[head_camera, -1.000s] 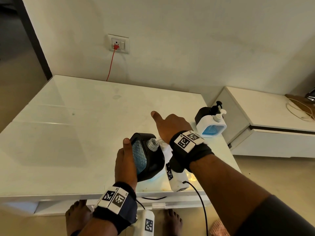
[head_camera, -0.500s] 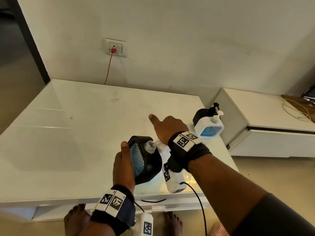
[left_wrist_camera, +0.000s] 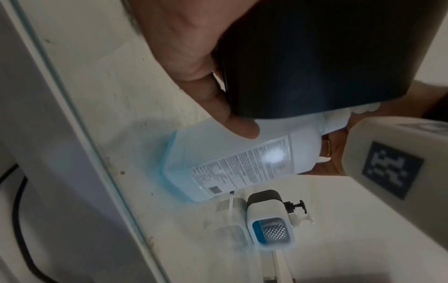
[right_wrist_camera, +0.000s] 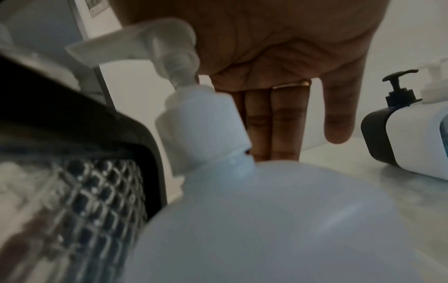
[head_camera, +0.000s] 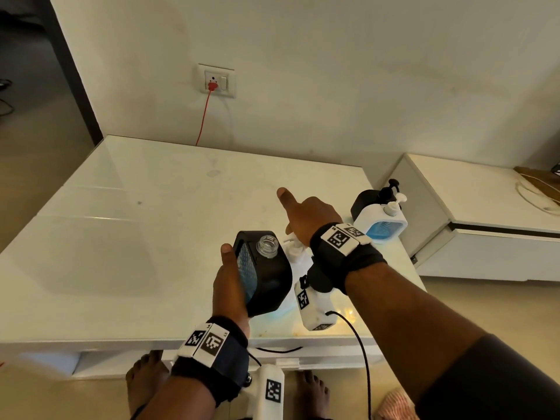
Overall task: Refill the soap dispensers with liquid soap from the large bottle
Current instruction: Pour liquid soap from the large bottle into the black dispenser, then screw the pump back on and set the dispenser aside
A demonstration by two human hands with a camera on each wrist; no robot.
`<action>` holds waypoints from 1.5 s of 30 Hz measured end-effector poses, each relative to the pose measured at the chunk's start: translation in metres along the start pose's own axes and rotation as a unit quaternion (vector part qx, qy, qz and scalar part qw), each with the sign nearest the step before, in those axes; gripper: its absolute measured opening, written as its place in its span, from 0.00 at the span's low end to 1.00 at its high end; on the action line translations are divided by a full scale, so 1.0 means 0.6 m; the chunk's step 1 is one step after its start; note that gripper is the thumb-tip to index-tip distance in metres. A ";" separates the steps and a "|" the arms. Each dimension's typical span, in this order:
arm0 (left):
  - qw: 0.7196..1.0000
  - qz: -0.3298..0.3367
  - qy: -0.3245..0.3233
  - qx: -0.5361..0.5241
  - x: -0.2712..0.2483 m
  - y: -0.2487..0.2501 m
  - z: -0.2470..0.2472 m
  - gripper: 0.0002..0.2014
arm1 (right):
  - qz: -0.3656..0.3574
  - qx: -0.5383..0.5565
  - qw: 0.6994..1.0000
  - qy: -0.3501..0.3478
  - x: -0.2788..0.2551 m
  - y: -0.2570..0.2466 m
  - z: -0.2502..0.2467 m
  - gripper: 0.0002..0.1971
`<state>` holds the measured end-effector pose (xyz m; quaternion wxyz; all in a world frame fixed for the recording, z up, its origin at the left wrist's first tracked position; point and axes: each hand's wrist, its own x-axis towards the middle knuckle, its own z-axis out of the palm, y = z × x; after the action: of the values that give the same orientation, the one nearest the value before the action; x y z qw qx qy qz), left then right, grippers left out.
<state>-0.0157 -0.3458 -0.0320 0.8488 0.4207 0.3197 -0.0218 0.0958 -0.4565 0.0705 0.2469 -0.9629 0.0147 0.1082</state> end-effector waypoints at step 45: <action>0.992 0.047 0.014 -0.120 0.014 -0.007 -0.027 0.45 | -0.148 0.088 0.960 -0.220 -0.083 0.124 0.004 0.42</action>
<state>-0.0186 -0.3345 -0.0469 0.8888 0.3302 0.3117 0.0625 0.0407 -0.5221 0.0441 0.3414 -0.8809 -0.1732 0.2782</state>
